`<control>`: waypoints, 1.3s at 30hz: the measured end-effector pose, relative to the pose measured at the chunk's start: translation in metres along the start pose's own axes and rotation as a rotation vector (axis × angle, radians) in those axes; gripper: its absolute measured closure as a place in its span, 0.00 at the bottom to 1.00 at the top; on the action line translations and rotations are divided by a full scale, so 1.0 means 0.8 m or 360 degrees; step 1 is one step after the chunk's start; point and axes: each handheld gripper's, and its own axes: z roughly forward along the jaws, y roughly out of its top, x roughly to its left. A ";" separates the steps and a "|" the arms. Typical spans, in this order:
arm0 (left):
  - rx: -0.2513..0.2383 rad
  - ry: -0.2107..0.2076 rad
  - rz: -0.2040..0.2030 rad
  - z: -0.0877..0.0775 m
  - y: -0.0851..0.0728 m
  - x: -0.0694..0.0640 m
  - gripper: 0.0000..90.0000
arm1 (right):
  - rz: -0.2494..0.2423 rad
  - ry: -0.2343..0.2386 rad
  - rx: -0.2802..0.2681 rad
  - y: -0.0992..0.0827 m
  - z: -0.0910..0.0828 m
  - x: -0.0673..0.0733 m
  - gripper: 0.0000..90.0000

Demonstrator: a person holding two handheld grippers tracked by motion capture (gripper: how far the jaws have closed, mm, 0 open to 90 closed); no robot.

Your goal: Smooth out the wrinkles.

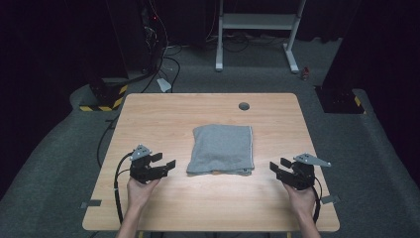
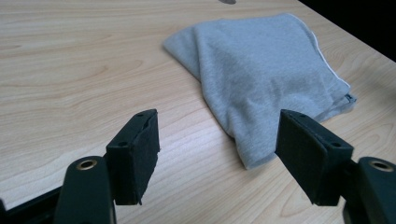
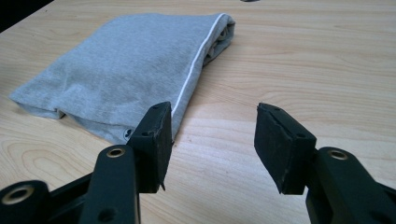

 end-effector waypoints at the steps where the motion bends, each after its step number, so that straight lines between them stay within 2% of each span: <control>1: 0.0001 0.0006 -0.0012 -0.001 -0.001 0.000 0.34 | 0.0002 -0.0006 0.0000 -0.001 -0.001 -0.001 0.52; 8: 0.0010 0.0046 -0.0040 -0.005 -0.010 0.010 0.34 | 0.0022 -0.0026 0.0009 -0.006 -0.004 -0.007 0.52; 19: 0.0056 0.0135 -0.0041 -0.006 -0.024 0.022 0.34 | 0.0024 -0.0082 0.0042 -0.018 -0.004 -0.018 0.52; 29: 0.0123 0.0213 -0.0022 0.002 -0.035 0.028 0.34 | 0.0012 -0.0155 0.0097 -0.028 0.001 -0.027 0.51; 31: 0.0133 0.0232 -0.0036 0.004 -0.037 0.029 0.34 | 0.0026 -0.0165 0.0112 -0.030 0.003 -0.027 0.51; 34: 0.0146 0.0247 -0.0052 0.007 -0.041 0.033 0.34 | 0.0011 -0.0188 0.0137 -0.033 0.006 -0.029 0.51; 39: 0.0171 0.0288 -0.0043 0.013 -0.045 0.035 0.34 | -0.0021 -0.0224 0.0185 -0.037 0.013 -0.032 0.50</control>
